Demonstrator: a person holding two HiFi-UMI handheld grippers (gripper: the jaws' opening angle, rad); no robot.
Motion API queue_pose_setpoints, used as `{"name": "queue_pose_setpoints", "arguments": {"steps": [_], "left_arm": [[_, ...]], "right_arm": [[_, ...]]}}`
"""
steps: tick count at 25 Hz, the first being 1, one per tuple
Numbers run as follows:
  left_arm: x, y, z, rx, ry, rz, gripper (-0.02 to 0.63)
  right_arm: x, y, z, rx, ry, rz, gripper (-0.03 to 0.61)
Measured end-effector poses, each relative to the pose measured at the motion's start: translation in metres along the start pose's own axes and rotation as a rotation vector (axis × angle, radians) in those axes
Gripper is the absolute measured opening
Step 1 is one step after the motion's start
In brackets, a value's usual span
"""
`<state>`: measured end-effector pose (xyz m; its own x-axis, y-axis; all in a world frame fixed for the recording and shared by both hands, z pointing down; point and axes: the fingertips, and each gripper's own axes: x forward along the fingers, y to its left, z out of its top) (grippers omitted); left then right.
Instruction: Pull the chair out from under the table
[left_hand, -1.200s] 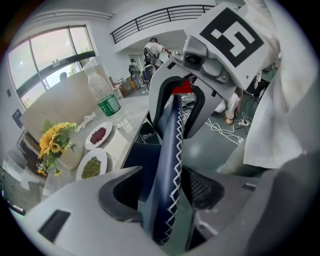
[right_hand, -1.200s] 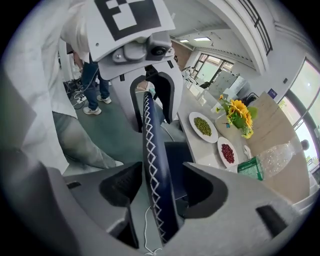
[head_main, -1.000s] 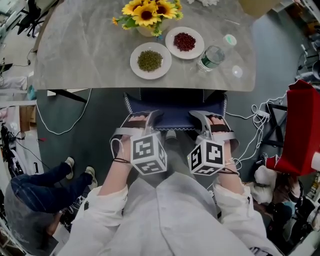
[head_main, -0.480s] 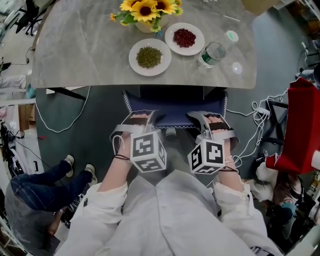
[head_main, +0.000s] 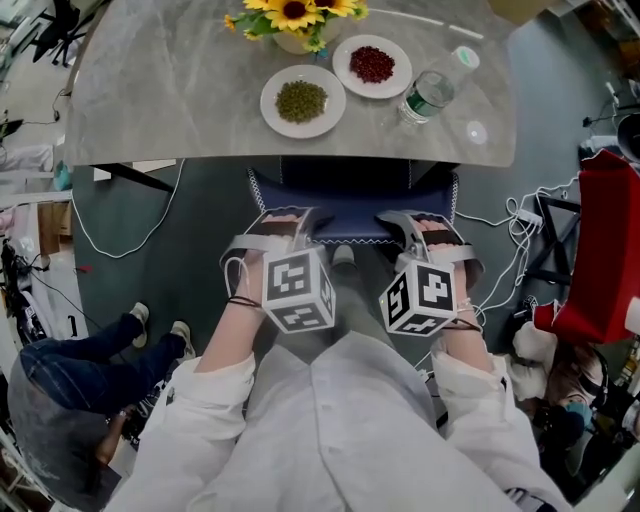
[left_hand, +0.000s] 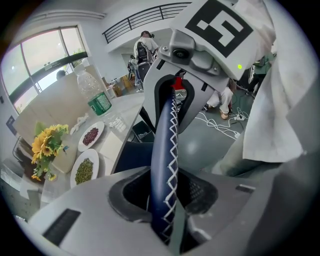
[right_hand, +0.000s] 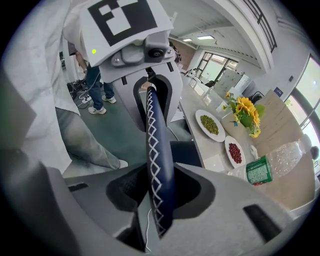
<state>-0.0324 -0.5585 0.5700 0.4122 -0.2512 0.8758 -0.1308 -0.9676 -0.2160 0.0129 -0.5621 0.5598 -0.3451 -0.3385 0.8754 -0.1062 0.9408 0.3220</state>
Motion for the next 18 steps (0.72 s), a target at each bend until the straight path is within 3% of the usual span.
{"name": "queue_pose_setpoints", "arguments": {"steps": [18], "left_arm": [[-0.013, -0.046, -0.017, 0.054, 0.011, -0.051, 0.126]], "right_arm": [[-0.008, 0.053, 0.011, 0.095, 0.029, -0.011, 0.112]]}}
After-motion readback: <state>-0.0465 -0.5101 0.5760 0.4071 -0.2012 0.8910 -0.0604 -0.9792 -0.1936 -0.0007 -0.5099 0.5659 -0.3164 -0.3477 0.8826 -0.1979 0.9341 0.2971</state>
